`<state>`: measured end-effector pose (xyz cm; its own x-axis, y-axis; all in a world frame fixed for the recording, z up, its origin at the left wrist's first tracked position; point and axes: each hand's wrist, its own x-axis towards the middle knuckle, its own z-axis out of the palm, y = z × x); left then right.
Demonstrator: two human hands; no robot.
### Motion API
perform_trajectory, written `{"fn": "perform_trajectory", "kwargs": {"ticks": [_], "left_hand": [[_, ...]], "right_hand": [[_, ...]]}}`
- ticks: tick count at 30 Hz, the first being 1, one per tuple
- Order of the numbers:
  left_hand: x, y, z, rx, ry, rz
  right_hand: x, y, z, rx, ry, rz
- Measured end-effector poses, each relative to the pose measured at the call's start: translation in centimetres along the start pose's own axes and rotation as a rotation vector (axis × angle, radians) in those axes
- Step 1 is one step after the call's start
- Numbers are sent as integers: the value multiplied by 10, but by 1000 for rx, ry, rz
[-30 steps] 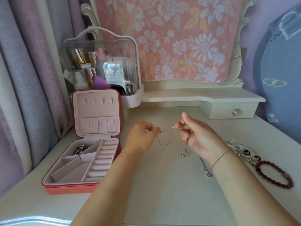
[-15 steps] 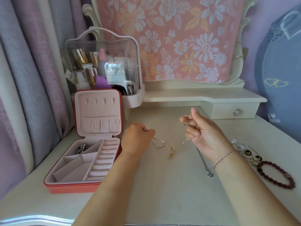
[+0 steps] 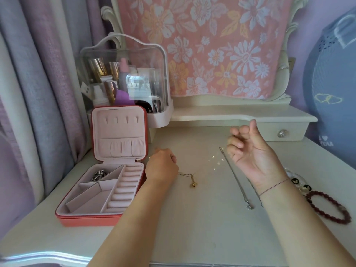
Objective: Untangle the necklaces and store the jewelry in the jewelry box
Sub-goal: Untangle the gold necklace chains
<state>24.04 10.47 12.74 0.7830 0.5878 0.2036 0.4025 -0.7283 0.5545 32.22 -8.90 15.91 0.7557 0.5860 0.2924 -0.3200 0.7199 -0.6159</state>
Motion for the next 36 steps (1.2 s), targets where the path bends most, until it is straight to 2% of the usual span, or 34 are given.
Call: {"fn": "perform_trajectory", "kwargs": {"ticks": [5, 7, 13, 19, 26, 29, 31, 33, 36], "left_hand": [[0, 0, 1, 5, -37, 19], [1, -1, 2, 4, -39, 17], [2, -1, 1, -44, -117, -9], [0, -1, 0, -39, -136, -35], [-2, 3, 0, 2, -94, 3], [-3, 6, -1, 59, -117, 80], [-2, 7, 0, -7, -158, 149], [-3, 8, -1, -142, -232, 199], [-5, 13, -4, -378, -353, 185]], "right_hand": [[-1, 6, 2, -206, 84, 45], [-3, 13, 4, -444, 120, 55], [-11, 31, 9, -1496, 30, 44], [-13, 41, 6, -1904, -63, 176], [-15, 52, 11, -1938, -148, 120], [-13, 56, 12, -1960, -192, 148], [-12, 56, 10, -1975, -207, 170], [-12, 52, 9, -1860, -159, 185], [-11, 40, 12, -1523, 4, 139]]}}
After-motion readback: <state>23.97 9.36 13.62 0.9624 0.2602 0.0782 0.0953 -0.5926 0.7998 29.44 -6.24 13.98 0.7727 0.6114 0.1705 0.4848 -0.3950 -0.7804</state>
